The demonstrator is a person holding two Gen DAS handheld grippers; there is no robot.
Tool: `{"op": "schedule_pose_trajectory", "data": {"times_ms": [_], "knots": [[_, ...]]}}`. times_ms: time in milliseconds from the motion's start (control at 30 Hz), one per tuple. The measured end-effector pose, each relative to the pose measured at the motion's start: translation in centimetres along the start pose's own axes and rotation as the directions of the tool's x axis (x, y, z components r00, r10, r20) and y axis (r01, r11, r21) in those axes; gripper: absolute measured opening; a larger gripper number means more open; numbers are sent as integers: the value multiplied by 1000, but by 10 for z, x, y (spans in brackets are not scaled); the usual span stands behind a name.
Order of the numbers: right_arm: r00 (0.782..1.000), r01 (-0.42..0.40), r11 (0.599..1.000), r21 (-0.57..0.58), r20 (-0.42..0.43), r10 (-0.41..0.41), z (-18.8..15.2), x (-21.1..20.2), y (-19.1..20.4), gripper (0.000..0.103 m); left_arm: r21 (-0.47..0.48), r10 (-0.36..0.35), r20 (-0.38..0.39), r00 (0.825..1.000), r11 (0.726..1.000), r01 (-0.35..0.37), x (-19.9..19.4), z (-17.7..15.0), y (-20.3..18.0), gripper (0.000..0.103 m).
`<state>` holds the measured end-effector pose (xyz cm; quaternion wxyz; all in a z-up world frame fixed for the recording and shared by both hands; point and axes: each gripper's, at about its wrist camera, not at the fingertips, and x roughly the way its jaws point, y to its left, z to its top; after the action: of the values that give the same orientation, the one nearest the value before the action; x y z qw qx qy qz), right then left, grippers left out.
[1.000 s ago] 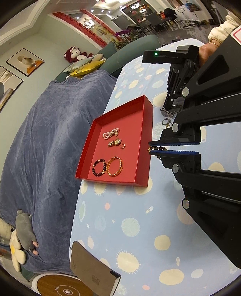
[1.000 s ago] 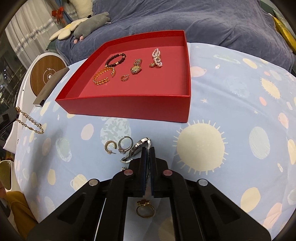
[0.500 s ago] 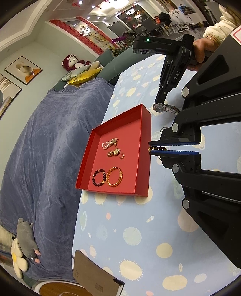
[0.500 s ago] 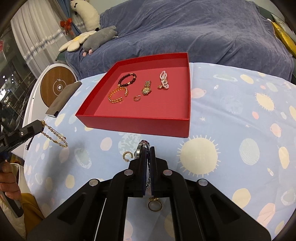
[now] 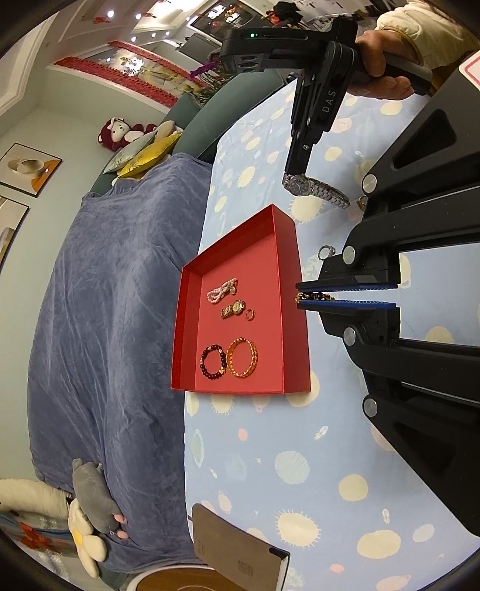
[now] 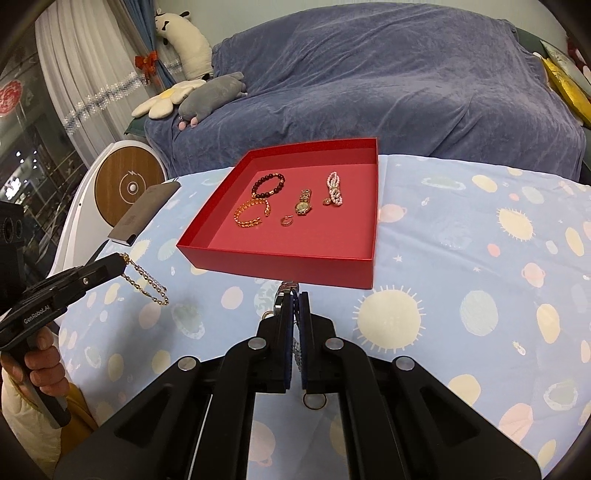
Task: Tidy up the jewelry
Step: 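Carry the gold chain in the left tool and silver piece in the right toward the red box, then lower both held pieces into the red box and open both tools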
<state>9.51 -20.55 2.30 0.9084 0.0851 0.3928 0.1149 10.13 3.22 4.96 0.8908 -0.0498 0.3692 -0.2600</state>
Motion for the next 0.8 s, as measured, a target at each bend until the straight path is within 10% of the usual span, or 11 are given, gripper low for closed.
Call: {"op": "schedule_pose_trajectory", "data": {"times_ms": [800], "knots": [[995,2,1000,-12,100,-1,93,11,-7,2,6,109,40,993,994,-110,52,81,2,2]]}}
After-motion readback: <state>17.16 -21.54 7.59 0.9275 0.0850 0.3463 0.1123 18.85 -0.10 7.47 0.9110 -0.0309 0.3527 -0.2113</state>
